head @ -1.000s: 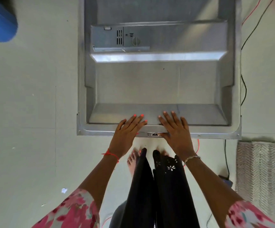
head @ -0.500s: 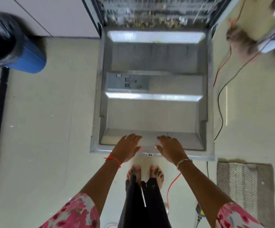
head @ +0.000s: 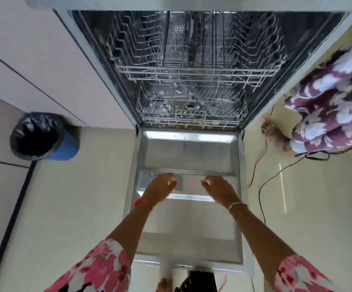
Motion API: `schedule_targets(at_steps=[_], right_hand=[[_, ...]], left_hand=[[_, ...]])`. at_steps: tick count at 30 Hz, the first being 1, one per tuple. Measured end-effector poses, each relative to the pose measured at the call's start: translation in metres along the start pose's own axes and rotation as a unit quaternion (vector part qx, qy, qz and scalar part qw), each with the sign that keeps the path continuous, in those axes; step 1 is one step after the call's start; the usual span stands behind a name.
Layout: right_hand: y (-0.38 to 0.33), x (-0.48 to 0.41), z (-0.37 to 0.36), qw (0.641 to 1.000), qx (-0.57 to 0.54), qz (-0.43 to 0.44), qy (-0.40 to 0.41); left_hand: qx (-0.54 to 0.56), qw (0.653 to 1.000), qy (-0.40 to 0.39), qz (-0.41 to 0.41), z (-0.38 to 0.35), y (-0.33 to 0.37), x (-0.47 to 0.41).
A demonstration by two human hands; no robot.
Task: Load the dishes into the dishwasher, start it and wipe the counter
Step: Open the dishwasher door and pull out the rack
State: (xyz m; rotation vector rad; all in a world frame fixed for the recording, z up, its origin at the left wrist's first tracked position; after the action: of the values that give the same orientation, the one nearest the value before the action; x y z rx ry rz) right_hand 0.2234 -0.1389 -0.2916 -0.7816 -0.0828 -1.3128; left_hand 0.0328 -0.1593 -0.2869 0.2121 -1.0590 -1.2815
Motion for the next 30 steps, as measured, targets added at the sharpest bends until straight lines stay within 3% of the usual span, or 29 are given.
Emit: schedule_targets(at_steps=[4, 10, 16, 24, 27, 30], right_hand=[[0.021, -0.064, 0.024, 0.987, -0.160, -0.022, 0.027], [0.062, -0.156, 0.027, 0.876, -0.447, -0.158, 0.087], [0.079, -0.233, 0.018, 0.826, -0.535, -0.140, 0.108], [0.075, -0.288, 0.009, 0.851, -0.514, -0.106, 0.019], [0.078, -0.292, 0.007, 0.877, -0.467, -0.098, 0.052], [0.079, -0.289, 0.003, 0.892, -0.436, -0.090, 0.081]], left_hand=[[0.124, 0.989, 0.025, 0.078, 0.016, 0.004, -0.066], [0.215, 0.970, 0.026, 0.114, 0.020, -0.017, -0.162], [0.311, 0.938, 0.101, 0.116, 0.023, -0.036, -0.239], [0.283, 0.950, 0.104, 0.084, 0.035, -0.035, -0.290], [0.270, 0.956, 0.084, 0.079, 0.034, -0.034, -0.294], [0.274, 0.952, 0.116, 0.073, 0.031, -0.032, -0.290]])
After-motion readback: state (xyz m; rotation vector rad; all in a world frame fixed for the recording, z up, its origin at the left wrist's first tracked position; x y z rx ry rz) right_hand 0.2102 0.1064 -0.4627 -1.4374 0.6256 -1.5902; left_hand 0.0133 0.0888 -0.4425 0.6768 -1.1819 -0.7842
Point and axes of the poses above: each hand's wrist, its own x-axis away from the middle knuckle, its own z-axis out of the back of the hand, y = z × x, the point moved 4 cm from there along -x, towards the middle knuckle, and after that the axes turned 4 degrees about z, right-handed, at the moved point
